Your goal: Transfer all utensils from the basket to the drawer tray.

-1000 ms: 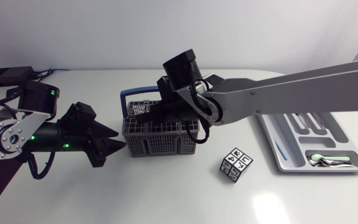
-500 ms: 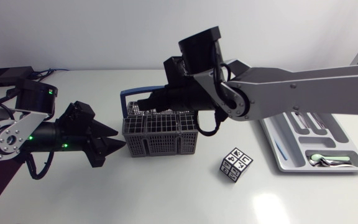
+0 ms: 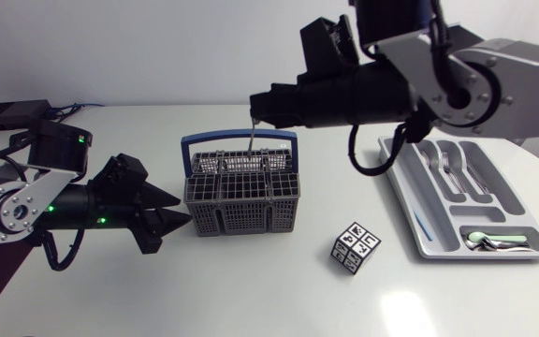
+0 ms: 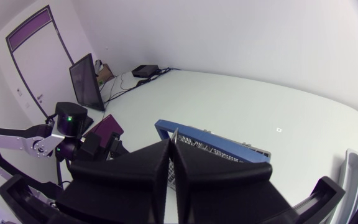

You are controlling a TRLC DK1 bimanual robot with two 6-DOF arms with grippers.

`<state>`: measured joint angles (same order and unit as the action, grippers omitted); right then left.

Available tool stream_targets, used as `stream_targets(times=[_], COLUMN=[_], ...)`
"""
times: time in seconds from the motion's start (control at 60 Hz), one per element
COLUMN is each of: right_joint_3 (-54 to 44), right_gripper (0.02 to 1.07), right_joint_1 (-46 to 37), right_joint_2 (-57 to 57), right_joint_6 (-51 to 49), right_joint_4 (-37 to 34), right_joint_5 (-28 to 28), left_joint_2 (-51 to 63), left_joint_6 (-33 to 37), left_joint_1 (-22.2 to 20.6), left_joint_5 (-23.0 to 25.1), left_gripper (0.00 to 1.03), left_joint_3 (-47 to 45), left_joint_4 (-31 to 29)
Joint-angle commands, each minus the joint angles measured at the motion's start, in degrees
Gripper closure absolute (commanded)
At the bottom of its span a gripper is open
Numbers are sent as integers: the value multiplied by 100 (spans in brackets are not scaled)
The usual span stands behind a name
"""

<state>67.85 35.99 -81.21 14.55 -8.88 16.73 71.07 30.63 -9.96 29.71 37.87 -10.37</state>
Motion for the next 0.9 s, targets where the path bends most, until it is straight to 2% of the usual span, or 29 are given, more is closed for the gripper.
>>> stream_targets(times=[0.0,0.233,0.517,0.883], right_joint_3=[140,17,-211,-405], right_gripper=[98,98,98,98], right_joint_1=[-118,-672,-1850,-3449], right_joint_2=[264,791,1389,1635], right_joint_6=[-110,-259,-567,-1815], right_joint_4=[-219,-694,-1256,-2530], right_joint_5=[146,594,1218,1271], left_joint_2=[144,592,935,1129], left_joint_6=[-5,-13,-57,-119], left_joint_1=[-59,-59,-33,-33], left_joint_5=[-27,-159,-317,-431], left_gripper=[44,44,44,44], left_joint_3=[-51,80,230,300], left_joint_4=[70,290,527,694])
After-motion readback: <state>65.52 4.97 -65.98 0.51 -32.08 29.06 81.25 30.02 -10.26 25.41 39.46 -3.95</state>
